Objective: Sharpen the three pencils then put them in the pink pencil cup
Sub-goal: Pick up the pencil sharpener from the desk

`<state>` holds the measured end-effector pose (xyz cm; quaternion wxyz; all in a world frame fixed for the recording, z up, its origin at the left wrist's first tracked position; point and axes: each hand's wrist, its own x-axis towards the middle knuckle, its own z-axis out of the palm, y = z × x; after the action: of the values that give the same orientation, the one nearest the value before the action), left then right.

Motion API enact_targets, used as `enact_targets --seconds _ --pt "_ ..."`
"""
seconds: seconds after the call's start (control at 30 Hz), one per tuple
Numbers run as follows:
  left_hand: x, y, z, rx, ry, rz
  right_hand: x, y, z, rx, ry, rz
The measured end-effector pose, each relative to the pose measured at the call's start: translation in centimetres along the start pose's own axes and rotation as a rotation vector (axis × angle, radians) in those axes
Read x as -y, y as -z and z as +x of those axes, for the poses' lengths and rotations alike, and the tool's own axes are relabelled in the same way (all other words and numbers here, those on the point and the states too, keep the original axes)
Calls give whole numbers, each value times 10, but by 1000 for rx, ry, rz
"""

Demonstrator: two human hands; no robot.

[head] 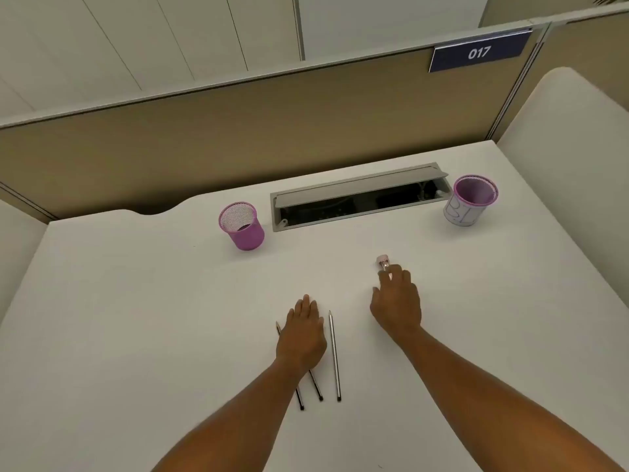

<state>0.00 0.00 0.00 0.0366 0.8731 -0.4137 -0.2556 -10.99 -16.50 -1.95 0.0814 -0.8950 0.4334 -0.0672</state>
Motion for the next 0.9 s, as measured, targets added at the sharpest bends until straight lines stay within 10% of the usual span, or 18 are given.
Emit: enact_targets --seconds 0.5,0.9 --pt "-1 0 17 -85 16 -139 -2 9 39 178 -278 247" --pt "-3 4 31 -297 58 -422 30 26 35 643 -549 1105"
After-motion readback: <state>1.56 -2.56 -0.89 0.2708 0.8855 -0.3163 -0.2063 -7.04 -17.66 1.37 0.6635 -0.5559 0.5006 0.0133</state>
